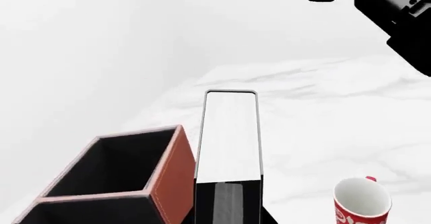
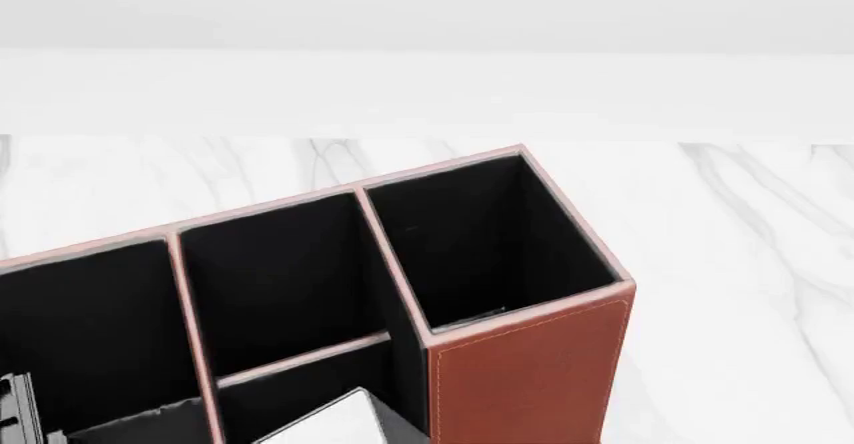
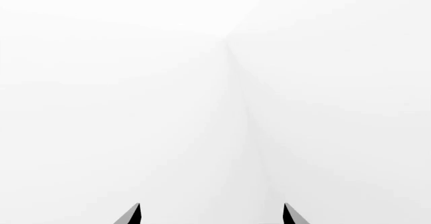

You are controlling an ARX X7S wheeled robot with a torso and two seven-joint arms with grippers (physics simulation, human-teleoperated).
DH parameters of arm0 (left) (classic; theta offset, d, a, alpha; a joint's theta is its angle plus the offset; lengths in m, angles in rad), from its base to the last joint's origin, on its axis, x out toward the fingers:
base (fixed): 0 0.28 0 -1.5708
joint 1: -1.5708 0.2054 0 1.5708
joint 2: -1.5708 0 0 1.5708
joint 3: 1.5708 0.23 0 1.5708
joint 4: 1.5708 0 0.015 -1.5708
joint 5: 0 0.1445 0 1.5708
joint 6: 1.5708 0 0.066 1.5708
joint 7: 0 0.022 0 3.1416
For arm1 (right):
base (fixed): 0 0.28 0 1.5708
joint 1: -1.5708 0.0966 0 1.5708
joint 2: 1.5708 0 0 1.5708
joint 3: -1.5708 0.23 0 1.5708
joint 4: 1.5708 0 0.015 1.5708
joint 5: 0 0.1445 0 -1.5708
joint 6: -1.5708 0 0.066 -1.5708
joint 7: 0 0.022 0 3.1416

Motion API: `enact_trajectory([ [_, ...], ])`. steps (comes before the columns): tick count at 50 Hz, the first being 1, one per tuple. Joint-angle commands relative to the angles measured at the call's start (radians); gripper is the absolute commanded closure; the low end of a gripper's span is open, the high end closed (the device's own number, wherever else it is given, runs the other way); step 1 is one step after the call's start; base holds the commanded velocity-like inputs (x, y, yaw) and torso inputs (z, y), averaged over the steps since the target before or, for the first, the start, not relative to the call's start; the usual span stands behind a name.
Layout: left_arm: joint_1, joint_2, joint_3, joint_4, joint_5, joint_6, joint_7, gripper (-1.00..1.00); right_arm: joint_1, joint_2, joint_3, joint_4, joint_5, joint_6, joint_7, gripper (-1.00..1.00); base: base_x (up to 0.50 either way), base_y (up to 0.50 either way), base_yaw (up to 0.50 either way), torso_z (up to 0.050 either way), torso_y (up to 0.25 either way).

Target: Pick up the book and place it in the front compartment of the caddy.

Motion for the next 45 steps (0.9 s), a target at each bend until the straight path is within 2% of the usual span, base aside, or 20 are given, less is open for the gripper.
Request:
enact_trajectory([
  [1, -0.219, -0.134, -0.099, -0.007, -0.316, 0.103, -0.047, 1.00, -0.004, 0.007, 0.000, 0.000, 0.005, -0.002, 0.007, -1.00, 0.00, 0.00, 0.00, 0.000, 0.000],
  [5, -0.294, -0.195, -0.153, -0.058, -0.397, 0.122, 0.016, 1.00, -0.003, 0.009, -0.007, 0.003, 0.002, -0.003, 0.009, -1.00, 0.00, 0.00, 0.00, 0.000, 0.003],
  [11, -0.402, -0.217, -0.161, -0.137, -0.439, 0.095, 0.038, 1.00, -0.001, 0.012, -0.017, 0.007, -0.003, -0.004, 0.010, -1.00, 0.00, 0.00, 0.00, 0.000, 0.000],
  [25, -0.599, -0.150, -0.106, -0.266, -0.383, 0.007, 0.042, 1.00, -0.011, 0.010, -0.019, 0.013, -0.004, -0.020, 0.008, -1.00, 0.00, 0.00, 0.00, 0.000, 0.001],
  [30, -0.725, -0.078, -0.032, -0.331, -0.324, -0.080, 0.041, 1.00, -0.018, 0.009, -0.010, 0.011, 0.007, -0.027, 0.008, -1.00, 0.00, 0.00, 0.00, 0.000, 0.002],
  [33, -0.818, -0.002, 0.035, -0.412, -0.242, -0.143, 0.072, 1.00, -0.011, 0.005, -0.015, 0.029, 0.003, -0.038, 0.003, -1.00, 0.00, 0.00, 0.00, 0.000, 0.000],
  [38, -0.888, 0.074, 0.113, -0.493, -0.130, -0.193, 0.128, 1.00, 0.000, 0.005, -0.039, 0.040, -0.009, -0.038, 0.003, -1.00, 0.00, 0.00, 0.00, 0.000, 0.000],
  [39, -0.908, 0.089, 0.148, -0.501, -0.053, -0.195, 0.179, 1.00, -0.001, 0.007, -0.038, 0.035, -0.011, -0.038, 0.005, -1.00, 0.00, 0.00, 0.00, 0.000, 0.000],
  [42, -0.930, 0.120, 0.175, -0.539, -0.002, -0.190, 0.229, 1.00, 0.002, 0.012, -0.043, 0.028, -0.015, -0.030, 0.013, -1.00, 0.00, 0.00, 0.00, 0.000, 0.003],
  [43, -0.951, 0.138, 0.215, -0.558, 0.070, -0.191, 0.258, 1.00, 0.001, 0.010, -0.051, 0.029, -0.025, -0.030, 0.014, -1.00, 0.00, 0.00, 0.00, 0.000, 0.000],
  [45, -0.971, 0.160, 0.241, -0.590, 0.116, -0.192, 0.276, 1.00, 0.001, 0.009, -0.063, 0.032, -0.035, -0.031, 0.014, -1.00, 0.00, 0.00, 0.00, 0.000, 0.000],
])
